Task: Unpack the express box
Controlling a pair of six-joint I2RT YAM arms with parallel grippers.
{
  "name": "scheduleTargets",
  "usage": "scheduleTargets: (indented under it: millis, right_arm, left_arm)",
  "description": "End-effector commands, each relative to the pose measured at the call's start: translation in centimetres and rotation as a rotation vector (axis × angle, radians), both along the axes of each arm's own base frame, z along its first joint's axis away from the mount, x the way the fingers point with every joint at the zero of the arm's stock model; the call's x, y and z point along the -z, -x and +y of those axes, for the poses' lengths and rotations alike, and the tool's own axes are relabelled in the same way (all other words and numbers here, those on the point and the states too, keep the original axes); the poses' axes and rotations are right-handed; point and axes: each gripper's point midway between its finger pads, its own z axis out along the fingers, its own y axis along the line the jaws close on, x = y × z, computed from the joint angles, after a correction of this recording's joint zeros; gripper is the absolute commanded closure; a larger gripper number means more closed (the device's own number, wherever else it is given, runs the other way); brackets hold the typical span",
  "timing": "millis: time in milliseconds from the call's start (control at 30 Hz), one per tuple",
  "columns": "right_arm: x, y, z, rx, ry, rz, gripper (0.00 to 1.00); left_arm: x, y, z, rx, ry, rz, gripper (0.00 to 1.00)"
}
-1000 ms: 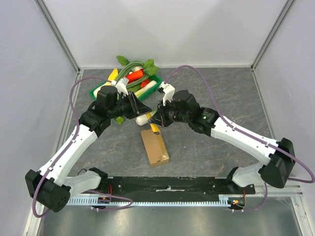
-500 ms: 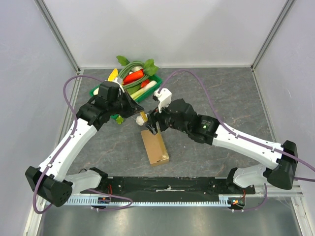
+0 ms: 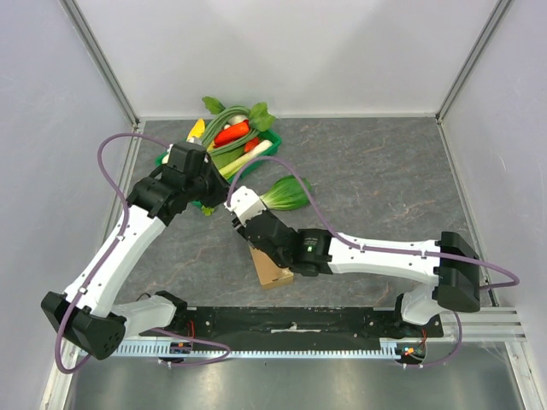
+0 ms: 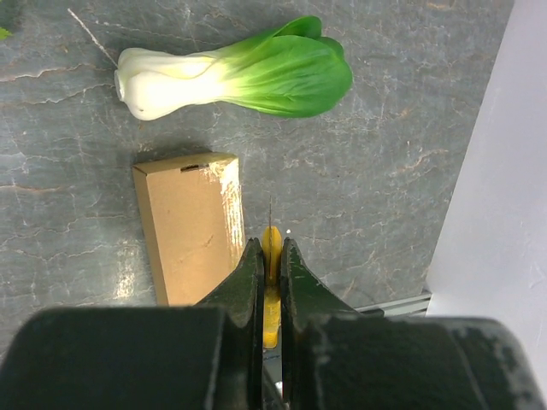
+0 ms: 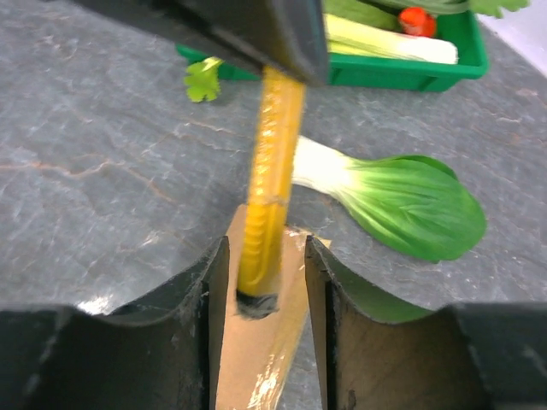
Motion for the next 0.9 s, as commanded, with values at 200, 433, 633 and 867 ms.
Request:
scheduleTargets:
  millis: [200,433,633,867]
  right_arm:
    - [-2.1,-2.6,-0.7,0.166,-0.001,-0.11,1.0]
    - [-4.5,-1.1,-0.7,0.068,-0.104,-0.049,1.0]
    - [-7.0,-0.2,-1.7,-0.131,-0.275,0.121,1.0]
    - [-9.2,4.1,-2.6,-0.503,-0.413,0.355,1.0]
  left_arm:
    - [-2.1,0.4,0.6,-0.055,0.047,-0.034,0.96]
    - [-4.8,0.3,0.8,0.01,0.058,-0.168,0.36]
    - [-8.0,-0.1,2.3,0.153,-0.008,-0.388,0.22]
    - [-13.4,4.6,-0.8,0.527,0.062,-0.691,0.21]
